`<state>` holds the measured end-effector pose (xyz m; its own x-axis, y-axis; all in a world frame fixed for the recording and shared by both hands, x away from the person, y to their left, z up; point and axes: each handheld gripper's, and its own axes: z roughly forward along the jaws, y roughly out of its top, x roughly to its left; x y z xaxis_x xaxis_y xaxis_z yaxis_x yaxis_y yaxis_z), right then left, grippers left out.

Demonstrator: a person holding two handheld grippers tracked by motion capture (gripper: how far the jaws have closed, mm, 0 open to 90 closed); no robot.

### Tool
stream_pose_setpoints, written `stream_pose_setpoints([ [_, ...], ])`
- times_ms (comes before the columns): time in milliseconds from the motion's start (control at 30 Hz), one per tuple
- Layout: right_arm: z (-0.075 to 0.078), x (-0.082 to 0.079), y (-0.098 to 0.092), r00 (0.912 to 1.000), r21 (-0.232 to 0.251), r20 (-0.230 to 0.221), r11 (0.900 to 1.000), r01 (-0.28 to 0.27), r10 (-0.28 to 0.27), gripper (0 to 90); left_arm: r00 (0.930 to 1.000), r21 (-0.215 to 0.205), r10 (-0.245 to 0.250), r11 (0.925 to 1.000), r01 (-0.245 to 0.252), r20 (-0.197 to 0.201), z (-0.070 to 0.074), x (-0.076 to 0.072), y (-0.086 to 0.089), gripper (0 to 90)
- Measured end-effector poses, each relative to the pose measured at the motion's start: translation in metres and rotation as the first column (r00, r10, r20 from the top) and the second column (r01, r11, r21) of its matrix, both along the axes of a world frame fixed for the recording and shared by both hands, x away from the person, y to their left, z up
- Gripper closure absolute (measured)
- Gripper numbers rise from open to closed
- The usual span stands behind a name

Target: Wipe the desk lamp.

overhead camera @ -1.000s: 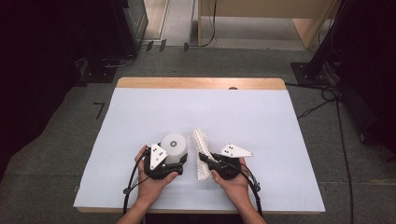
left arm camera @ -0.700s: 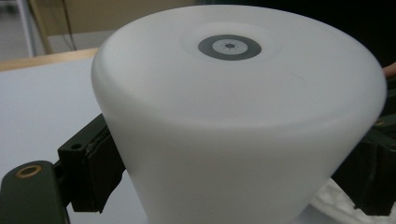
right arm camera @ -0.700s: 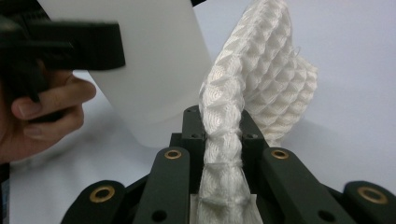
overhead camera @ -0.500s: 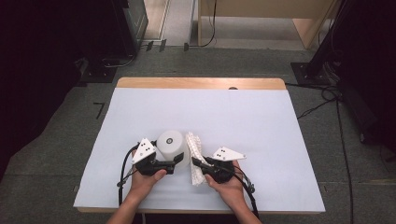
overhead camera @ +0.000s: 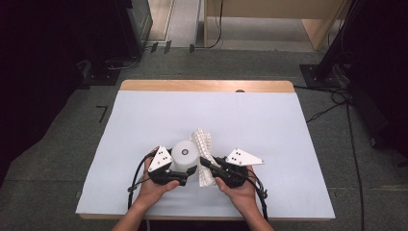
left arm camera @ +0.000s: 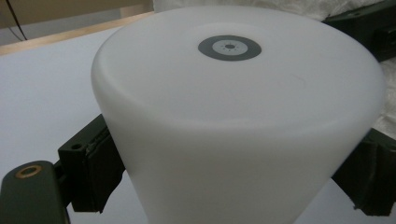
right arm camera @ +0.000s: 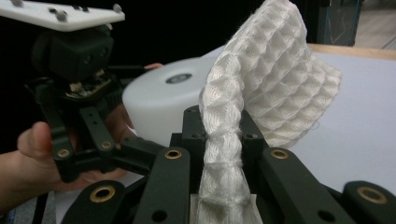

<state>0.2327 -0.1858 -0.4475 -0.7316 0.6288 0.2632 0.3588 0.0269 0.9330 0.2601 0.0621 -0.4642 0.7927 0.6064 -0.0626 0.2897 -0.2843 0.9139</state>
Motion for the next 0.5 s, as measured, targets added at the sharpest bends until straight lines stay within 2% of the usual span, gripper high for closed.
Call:
stream_pose_setpoints([
  [100, -0.005, 0.001, 0.003, 0.9998, -0.013, -0.02, 1.0, -0.001, 0.001, 78.8, 0.9999, -0.025, 0.012, 0.9996, -0.012, 0.008, 0.004, 0.0, 0.004, 8.9],
  [167, -0.014, 0.003, 0.006, 0.9991, -0.041, -0.041, 0.999, -0.004, 0.002, 78.8, 0.9997, -0.055, 0.023, 0.9982, -0.022, 0.01, 0.008, 0.001, 0.01, 8.9],
  [200, -0.02, 0.004, 0.009, 0.9975, -0.05, -0.071, 0.999, -0.007, 0.004, 78.8, 0.9995, -0.062, 0.027, 0.9977, -0.026, 0.013, 0.01, 0.002, 0.012, 8.9],
  [300, -0.032, 0.008, 0.015, 0.9925, -0.071, -0.122, 0.997, -0.025, 0.016, 78.8, 0.9991, -0.089, 0.036, 0.9954, -0.034, 0.023, 0.015, 0.002, 0.018, 9.0],
  [367, -0.037, 0.009, 0.017, 0.9906, -0.078, -0.136, 0.997, -0.028, 0.017, 78.8, 0.9991, -0.089, 0.036, 0.9954, -0.034, 0.022, 0.015, 0.003, 0.02, 9.0],
  [433, -0.035, 0.008, 0.018, 0.9904, -0.075, -0.138, 0.997, -0.026, 0.015, 78.8, 0.9994, -0.081, 0.03, 0.9963, -0.028, 0.02, 0.013, 0.003, 0.019, 9.0],
  [500, -0.029, 0.007, 0.015, 0.9933, -0.054, -0.115, 0.998, -0.019, 0.013, 78.8, 0.9996, -0.059, 0.019, 0.9981, -0.017, 0.02, 0.011, 0.003, 0.015, 9.0],
])
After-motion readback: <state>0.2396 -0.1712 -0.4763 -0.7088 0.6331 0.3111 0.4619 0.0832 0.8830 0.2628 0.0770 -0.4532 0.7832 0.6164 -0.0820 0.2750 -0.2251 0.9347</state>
